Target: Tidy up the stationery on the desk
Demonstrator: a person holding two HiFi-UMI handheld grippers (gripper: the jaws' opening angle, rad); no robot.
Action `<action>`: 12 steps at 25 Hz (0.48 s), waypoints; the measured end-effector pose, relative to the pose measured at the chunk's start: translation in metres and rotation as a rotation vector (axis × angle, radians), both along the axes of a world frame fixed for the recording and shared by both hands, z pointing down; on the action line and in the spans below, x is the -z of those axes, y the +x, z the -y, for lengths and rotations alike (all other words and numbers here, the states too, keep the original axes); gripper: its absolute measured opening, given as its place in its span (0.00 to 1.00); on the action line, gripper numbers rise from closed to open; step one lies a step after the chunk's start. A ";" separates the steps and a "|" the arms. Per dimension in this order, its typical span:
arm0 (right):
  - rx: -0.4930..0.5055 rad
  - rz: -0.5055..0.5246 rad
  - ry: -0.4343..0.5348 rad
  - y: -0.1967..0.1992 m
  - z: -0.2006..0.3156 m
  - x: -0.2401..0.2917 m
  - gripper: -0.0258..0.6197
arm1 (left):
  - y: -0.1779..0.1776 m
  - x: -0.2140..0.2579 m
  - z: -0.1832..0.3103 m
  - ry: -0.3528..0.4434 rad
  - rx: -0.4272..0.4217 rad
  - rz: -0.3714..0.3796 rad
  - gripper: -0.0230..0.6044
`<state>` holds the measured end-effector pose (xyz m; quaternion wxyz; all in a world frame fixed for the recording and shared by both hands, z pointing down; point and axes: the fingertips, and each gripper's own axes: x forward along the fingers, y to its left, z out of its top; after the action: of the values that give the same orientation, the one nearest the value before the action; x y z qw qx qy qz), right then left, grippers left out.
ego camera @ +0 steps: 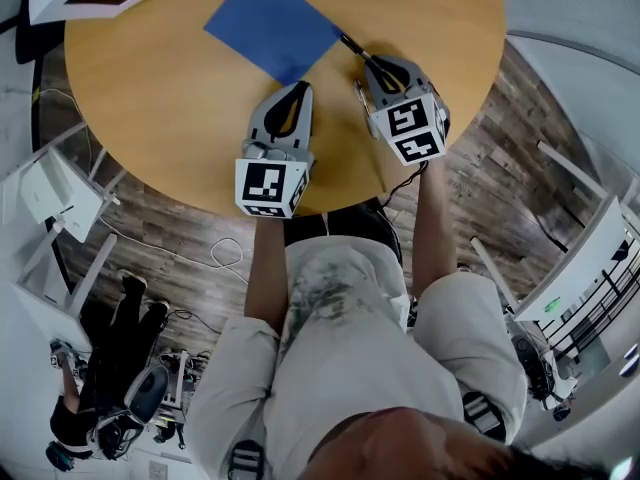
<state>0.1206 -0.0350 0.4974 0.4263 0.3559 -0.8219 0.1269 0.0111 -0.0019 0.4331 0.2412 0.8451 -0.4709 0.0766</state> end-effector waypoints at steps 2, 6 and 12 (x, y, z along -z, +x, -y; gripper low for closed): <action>-0.021 0.001 -0.009 0.007 -0.009 -0.002 0.19 | 0.004 0.000 -0.007 -0.002 -0.006 0.002 0.06; -0.056 0.000 -0.032 0.018 -0.025 -0.009 0.19 | 0.011 -0.002 -0.015 -0.004 -0.018 0.009 0.06; -0.138 0.006 -0.076 0.033 -0.052 -0.019 0.19 | 0.021 -0.002 -0.028 -0.005 -0.026 0.014 0.06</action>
<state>0.1533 0.0168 0.5168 0.4272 0.3948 -0.7913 0.1883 0.0323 0.0260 0.4352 0.2392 0.8498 -0.4616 0.0867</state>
